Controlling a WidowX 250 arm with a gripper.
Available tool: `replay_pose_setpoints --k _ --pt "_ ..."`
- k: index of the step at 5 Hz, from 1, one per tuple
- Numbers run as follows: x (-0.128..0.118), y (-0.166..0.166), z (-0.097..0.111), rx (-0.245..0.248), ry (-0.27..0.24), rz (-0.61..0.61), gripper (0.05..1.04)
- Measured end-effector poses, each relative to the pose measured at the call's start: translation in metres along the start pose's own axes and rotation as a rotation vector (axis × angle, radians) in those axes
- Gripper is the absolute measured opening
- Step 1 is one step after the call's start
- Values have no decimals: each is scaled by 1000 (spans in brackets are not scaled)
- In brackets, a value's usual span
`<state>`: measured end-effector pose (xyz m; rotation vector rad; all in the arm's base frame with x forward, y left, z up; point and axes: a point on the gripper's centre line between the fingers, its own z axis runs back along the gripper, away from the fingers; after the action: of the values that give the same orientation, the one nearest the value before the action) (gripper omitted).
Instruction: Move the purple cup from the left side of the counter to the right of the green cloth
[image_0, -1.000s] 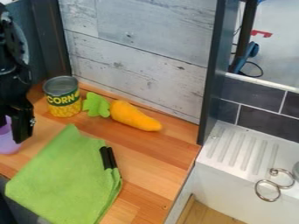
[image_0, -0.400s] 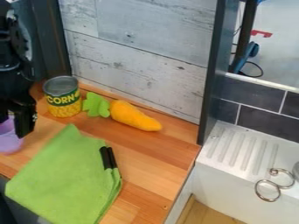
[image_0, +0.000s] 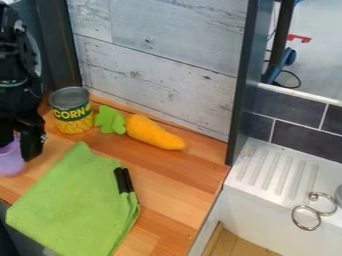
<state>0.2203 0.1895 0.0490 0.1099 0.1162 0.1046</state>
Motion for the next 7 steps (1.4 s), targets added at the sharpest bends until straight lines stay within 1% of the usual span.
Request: replay_pose_setpoints --k 1,2,3,4,5,6,7 --pt "0 -1 -9 -8 23 3 1001" --pt "2 1 -16 -5 38 5 958" --pt "2 2 -18 -4 47 19 659" --pt "4 2 -17 -9 37 10 364" --pt "3 5 -16 -11 42 12 169" --pt "8 10 -7 -18 42 24 91" --pt "12 4 3 -58 27 68 88"
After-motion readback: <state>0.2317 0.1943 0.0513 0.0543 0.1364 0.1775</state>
